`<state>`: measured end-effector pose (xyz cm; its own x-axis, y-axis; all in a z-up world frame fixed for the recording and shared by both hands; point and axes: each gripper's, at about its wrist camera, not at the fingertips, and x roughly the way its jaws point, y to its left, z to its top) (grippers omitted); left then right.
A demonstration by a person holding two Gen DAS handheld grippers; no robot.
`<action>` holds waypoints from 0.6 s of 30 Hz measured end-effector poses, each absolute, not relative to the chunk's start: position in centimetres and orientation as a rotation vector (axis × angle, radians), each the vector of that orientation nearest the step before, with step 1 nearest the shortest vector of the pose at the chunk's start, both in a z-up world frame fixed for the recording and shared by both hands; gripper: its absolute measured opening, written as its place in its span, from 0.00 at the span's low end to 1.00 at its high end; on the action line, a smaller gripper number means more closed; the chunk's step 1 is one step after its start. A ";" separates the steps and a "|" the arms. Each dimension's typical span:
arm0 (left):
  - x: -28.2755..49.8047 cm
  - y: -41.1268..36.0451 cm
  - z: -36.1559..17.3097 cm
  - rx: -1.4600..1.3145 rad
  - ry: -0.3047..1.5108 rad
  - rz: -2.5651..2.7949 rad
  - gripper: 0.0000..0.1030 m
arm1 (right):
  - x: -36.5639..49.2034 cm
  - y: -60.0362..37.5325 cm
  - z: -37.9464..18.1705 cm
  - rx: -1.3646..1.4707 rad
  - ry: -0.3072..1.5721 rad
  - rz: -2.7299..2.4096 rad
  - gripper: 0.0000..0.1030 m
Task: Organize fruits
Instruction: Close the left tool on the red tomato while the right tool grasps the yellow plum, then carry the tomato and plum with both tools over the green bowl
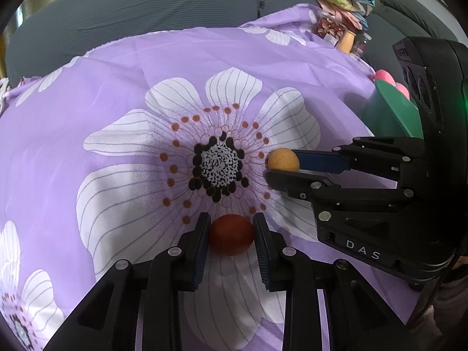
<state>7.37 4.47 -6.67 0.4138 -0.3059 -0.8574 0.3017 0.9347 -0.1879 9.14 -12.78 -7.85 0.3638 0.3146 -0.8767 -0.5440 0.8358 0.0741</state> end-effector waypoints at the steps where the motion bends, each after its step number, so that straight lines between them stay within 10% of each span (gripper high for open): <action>1: 7.4 4.5 -6.7 -0.005 1.079 -0.381 0.29 | 9.1 -12.9 -7.8 -0.243 1.064 0.559 0.26; 18: 6.7 4.4 -5.5 -0.031 1.069 -0.368 0.29 | 7.9 -14.7 -6.4 -0.195 1.035 0.554 0.26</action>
